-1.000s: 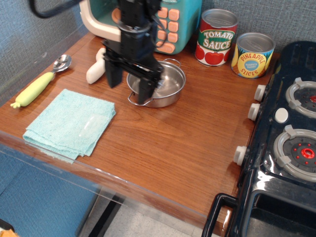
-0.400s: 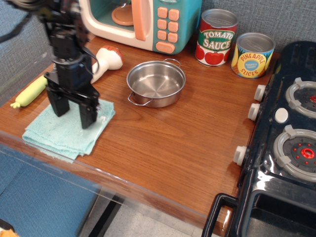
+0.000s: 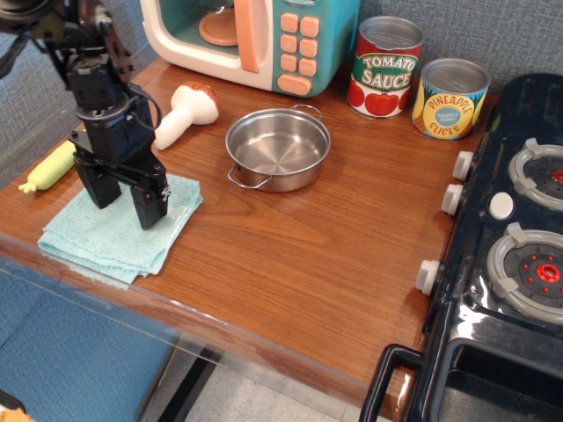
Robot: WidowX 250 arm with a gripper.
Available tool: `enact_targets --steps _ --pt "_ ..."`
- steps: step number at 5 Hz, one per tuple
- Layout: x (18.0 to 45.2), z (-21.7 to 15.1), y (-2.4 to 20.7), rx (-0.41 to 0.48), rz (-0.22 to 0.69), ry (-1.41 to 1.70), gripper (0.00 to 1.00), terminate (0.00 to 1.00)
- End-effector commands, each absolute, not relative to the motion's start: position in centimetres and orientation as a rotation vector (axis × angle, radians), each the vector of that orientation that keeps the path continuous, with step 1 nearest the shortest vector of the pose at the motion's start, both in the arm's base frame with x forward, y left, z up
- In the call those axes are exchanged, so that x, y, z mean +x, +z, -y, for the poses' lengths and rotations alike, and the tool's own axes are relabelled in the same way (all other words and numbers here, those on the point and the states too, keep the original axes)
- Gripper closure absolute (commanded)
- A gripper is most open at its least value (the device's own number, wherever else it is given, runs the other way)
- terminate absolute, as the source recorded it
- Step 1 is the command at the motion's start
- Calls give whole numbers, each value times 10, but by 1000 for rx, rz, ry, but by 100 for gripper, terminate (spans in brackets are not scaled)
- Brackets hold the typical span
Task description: Push the blue cloth to the right
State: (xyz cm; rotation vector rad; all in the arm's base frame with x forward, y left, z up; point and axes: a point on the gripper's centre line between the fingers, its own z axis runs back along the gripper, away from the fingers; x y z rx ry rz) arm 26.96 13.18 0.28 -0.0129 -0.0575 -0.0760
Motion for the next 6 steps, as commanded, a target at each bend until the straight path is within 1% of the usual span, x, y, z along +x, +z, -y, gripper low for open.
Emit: enact_targets --steps 1,2,3,5,6 --pt "257 -76 -2 -72 35 -115 0 0" --pt "262 -36 -6 -119 19 -111 0 0" --pt "264 10 -5 -126 19 -159 0 0" --pt "251 90 7 -83 35 -270 0 0" --pt "249 107 3 -71 40 -259 0 0"
